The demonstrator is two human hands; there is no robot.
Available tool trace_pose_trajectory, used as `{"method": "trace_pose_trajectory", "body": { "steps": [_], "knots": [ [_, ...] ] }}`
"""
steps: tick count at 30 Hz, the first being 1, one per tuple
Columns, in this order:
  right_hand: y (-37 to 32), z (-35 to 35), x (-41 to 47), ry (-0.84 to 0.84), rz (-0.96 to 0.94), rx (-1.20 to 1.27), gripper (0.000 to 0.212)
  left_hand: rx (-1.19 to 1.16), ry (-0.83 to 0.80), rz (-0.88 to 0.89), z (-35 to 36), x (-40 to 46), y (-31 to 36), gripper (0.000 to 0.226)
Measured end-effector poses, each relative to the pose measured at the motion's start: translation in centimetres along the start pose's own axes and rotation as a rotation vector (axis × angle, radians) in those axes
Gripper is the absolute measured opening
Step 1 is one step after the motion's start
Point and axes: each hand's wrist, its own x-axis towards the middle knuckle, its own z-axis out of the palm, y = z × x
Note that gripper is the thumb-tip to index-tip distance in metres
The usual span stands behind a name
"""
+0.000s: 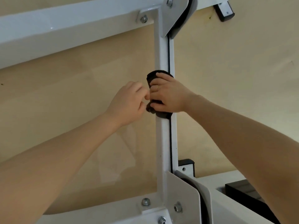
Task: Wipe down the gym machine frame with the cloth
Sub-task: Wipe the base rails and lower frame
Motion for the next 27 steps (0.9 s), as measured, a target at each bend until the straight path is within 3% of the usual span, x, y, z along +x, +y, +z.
{"method": "trace_pose_trajectory", "body": {
  "steps": [7,10,13,17,21,27],
  "knots": [
    [5.2,-1.3,4.7,-0.013,0.288,-0.039,0.042,0.336,-0.234,0.448,-0.2,0.8,0.1,0.04],
    [2.8,-0.4,3.0,0.02,0.242,-0.046,0.042,0.462,-0.289,0.537,-0.6,1.3,-0.7,0.051],
    [2.5,-0.6,1.2,0.035,0.172,0.028,0.04,0.482,-0.37,0.516,-0.7,1.6,-0.9,0.052],
    [5.6,-1.5,4.4,0.024,0.273,0.05,0.039,0.479,-0.508,0.411,0.0,1.6,-1.8,0.072],
    [5.7,-1.5,5.5,0.016,0.36,0.107,0.039,0.455,-0.55,0.367,-0.5,2.0,-1.4,0.076],
    [0.4,0.3,0.1,0.131,0.273,0.333,0.034,0.485,-0.487,0.37,-0.3,1.4,-0.8,0.069]
  ]
}}
